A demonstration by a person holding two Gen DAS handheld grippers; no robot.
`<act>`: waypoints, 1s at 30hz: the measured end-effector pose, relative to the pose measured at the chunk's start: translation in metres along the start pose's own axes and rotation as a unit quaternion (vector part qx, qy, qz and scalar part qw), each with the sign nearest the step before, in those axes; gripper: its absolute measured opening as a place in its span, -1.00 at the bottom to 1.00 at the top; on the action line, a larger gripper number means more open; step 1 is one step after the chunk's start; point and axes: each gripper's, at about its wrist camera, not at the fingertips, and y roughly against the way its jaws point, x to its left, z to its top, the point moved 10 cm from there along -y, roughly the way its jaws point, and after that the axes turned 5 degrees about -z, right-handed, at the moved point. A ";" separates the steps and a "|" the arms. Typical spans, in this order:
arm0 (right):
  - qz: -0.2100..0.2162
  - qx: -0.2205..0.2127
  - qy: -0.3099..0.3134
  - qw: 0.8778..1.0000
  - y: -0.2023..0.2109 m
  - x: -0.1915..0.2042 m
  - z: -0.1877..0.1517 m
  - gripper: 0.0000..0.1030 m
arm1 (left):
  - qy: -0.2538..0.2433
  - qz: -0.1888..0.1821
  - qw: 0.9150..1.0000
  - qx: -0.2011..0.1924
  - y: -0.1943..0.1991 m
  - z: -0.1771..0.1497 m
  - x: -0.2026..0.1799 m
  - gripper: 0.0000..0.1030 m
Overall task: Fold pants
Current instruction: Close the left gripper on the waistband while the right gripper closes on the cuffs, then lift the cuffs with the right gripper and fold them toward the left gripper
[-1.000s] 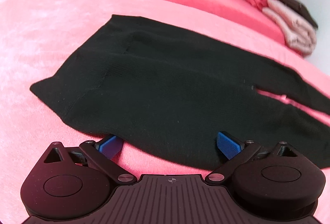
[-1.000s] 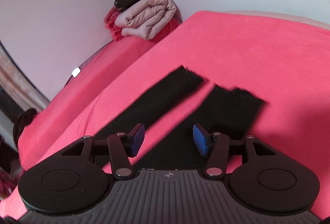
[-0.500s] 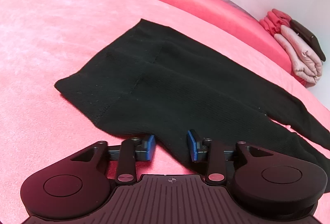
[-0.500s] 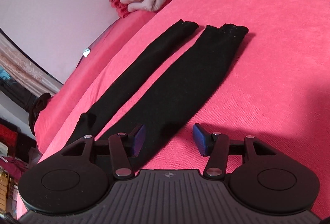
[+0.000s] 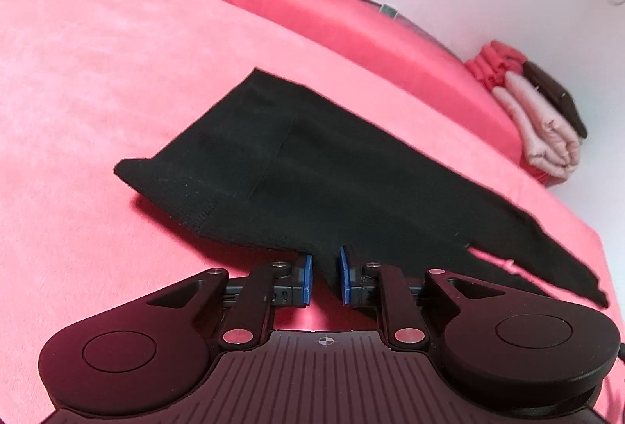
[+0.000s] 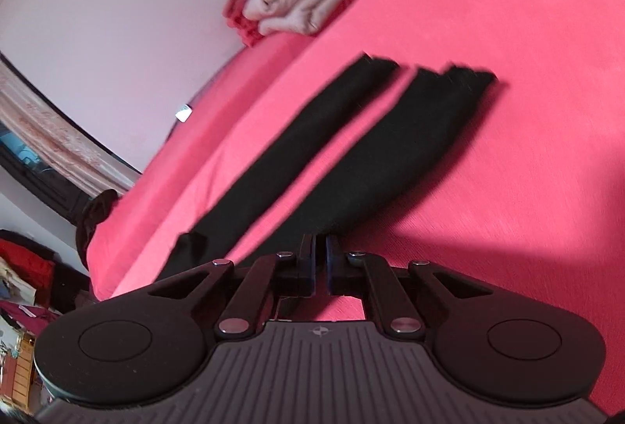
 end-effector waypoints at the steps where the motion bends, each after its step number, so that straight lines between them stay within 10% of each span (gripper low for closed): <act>1: 0.000 -0.003 0.004 1.000 0.000 0.004 0.003 -0.87 | 0.001 -0.003 1.000 -0.001 0.001 0.002 0.000 0.44; 19: 0.040 -0.022 0.041 0.998 -0.013 0.042 0.056 -0.94 | -0.030 -0.013 0.999 -0.023 -0.026 0.053 -0.025 0.41; 22: 0.030 0.026 0.054 0.998 -0.012 0.042 0.037 -0.77 | -0.042 -0.007 0.999 -0.022 -0.027 0.049 -0.025 0.41; 25: 0.000 0.041 0.063 0.997 -0.003 0.030 0.016 0.07 | -0.042 -0.005 0.999 -0.015 -0.025 0.043 -0.019 0.41; 30: -0.041 0.077 0.020 0.996 0.002 -0.004 -0.011 0.14 | -0.039 0.002 0.999 -0.007 -0.022 0.034 -0.009 0.41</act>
